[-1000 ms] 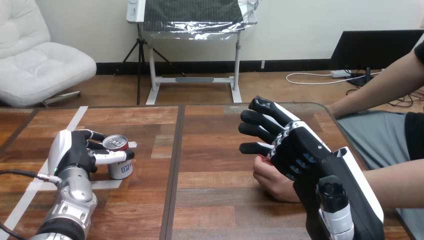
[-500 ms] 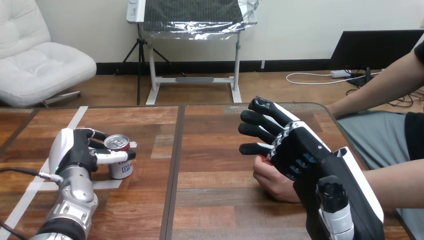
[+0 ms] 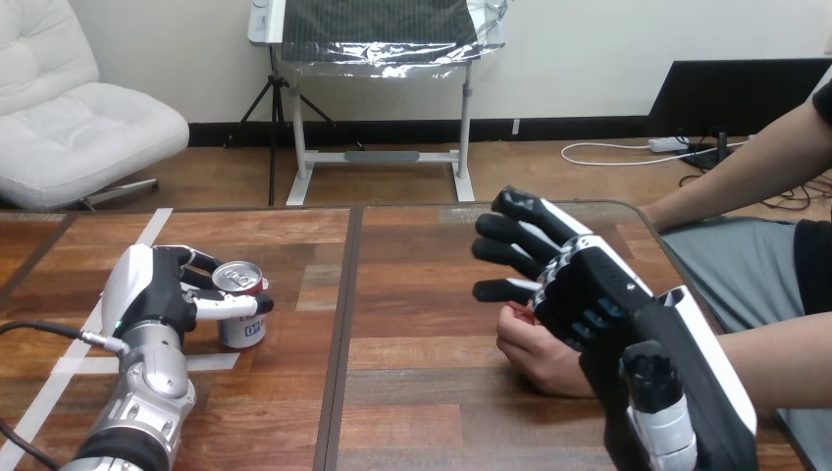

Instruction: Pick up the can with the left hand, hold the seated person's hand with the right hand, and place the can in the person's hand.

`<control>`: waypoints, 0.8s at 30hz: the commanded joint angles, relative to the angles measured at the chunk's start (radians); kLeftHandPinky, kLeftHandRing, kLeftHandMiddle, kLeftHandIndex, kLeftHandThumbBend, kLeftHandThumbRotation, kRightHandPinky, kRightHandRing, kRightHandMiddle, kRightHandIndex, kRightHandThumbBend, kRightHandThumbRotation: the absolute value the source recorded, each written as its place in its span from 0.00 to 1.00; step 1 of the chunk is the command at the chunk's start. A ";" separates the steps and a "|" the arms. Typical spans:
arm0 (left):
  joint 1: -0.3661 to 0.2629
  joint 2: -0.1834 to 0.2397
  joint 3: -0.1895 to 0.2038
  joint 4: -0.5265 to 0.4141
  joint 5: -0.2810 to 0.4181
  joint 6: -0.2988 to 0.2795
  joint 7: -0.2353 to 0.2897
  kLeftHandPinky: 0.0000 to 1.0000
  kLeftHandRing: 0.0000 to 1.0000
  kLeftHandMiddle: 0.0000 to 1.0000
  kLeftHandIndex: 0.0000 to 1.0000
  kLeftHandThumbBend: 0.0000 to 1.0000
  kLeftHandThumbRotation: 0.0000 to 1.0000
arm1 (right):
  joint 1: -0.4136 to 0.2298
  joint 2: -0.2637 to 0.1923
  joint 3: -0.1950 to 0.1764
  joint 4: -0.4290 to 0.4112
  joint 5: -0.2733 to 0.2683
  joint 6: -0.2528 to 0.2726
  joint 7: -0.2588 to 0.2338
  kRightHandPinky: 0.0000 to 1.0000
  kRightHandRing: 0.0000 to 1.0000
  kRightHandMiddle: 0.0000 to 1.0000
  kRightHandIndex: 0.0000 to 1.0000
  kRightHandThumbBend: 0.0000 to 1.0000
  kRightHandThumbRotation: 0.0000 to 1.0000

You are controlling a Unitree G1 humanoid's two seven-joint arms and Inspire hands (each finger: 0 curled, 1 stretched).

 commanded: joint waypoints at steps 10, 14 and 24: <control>-0.043 0.008 0.003 -0.209 -0.015 -0.020 -0.063 0.36 0.37 0.41 0.46 0.72 0.00 | -0.118 0.002 -0.055 0.053 0.031 -0.019 0.020 0.86 0.90 0.88 0.91 0.92 0.86; -0.022 0.010 0.009 -0.298 -0.024 -0.001 -0.099 0.34 0.37 0.41 0.45 0.73 0.00 | -0.136 0.005 -0.063 0.074 0.013 -0.026 0.017 0.88 0.90 0.89 0.91 0.92 0.86; 0.038 0.014 0.025 -0.534 -0.043 0.084 -0.185 0.33 0.37 0.41 0.45 0.75 0.00 | -0.188 0.007 -0.087 0.126 -0.065 -0.042 -0.009 0.89 0.89 0.89 0.91 0.98 0.91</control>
